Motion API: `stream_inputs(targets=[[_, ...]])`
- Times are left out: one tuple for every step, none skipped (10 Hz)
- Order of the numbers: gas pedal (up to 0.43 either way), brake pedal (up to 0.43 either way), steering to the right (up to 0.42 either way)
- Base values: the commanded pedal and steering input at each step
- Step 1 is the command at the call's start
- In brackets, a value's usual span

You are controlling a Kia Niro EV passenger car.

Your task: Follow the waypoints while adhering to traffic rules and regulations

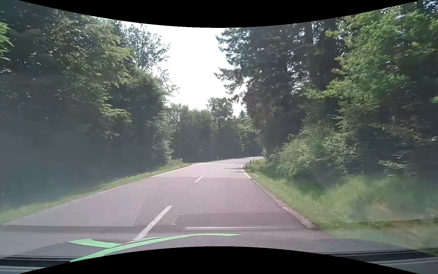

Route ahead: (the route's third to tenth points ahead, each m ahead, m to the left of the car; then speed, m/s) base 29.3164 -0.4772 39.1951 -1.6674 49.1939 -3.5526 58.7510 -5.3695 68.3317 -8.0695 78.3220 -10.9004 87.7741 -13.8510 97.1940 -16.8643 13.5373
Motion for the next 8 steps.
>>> stream_inputs(targets=[[0.047, 0.0, 0.013], [0.047, 0.0, 0.013], [0.047, 0.0, 0.014], [0.047, 0.0, 0.015], [0.047, 0.0, 0.016], [0.059, 0.0, 0.017], [0.059, 0.0, 0.018], [0.067, 0.0, 0.018]])
